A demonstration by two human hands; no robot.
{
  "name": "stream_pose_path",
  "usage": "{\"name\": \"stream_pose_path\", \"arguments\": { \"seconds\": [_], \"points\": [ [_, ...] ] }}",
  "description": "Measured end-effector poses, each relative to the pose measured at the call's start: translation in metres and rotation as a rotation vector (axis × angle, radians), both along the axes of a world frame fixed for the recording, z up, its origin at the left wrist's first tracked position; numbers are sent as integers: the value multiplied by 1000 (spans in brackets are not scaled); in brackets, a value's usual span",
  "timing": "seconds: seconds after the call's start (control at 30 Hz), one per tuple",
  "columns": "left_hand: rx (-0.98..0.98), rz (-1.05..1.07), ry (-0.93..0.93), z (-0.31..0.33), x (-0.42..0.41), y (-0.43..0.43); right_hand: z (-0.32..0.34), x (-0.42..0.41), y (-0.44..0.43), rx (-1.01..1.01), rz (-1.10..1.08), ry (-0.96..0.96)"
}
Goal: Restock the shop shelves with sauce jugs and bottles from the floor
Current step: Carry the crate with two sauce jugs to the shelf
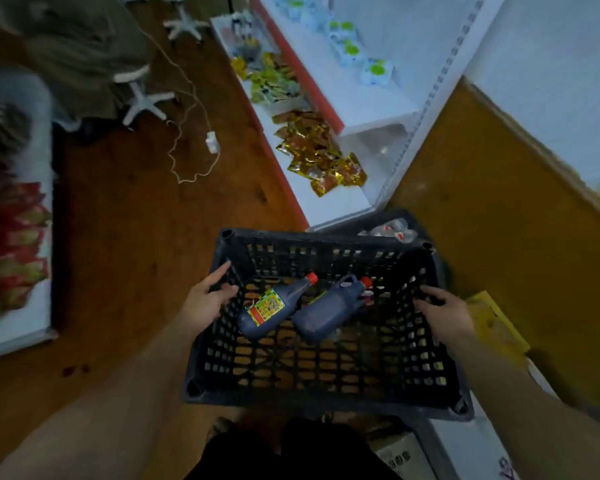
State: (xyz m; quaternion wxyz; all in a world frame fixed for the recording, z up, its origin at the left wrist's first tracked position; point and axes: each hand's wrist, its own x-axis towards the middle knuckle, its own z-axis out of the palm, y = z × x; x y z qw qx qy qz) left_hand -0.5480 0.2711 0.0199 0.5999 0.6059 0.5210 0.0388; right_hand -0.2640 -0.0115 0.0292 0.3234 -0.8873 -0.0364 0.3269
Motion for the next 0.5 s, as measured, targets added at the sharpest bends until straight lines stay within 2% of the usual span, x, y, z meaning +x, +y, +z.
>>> {"name": "stream_pose_path", "arguments": {
  "seconds": [0.23, 0.5],
  "points": [
    [1, 269, -35, 16, -149, 17, 8, -93, 109, 35, 268, -124],
    [-9, 630, -73, 29, -311, 29, 19, -213, 227, 68, 551, -126]
  ]
}}
